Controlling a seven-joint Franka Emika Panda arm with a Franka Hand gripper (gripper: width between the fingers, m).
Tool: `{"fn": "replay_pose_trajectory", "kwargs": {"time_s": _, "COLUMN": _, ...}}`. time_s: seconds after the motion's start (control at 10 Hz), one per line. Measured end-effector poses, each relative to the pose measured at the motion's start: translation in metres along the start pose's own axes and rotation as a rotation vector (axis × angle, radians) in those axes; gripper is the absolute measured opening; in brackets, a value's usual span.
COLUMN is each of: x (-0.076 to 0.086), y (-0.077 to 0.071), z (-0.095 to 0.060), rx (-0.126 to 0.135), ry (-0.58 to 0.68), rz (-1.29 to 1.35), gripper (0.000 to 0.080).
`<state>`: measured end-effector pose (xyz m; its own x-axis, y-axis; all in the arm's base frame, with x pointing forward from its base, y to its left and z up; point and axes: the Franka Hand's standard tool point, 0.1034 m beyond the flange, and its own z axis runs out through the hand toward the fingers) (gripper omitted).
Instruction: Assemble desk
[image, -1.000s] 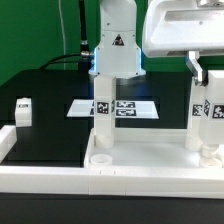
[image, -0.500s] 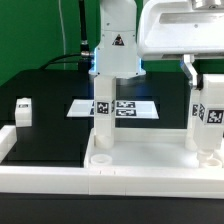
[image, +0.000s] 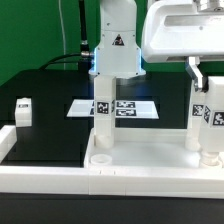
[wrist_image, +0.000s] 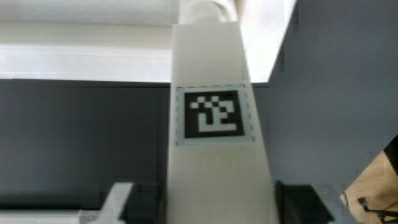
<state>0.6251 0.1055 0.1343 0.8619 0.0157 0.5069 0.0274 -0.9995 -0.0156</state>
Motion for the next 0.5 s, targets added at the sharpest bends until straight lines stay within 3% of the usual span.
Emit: {"fn": "replay_pose_trajectory", "kwargs": {"time_s": 0.5, "x": -0.0078, "y": -0.0007, "z": 0.0055, "rx": -0.006, "ry": 0.003, "rz": -0.008, "gripper": 0.0290}}
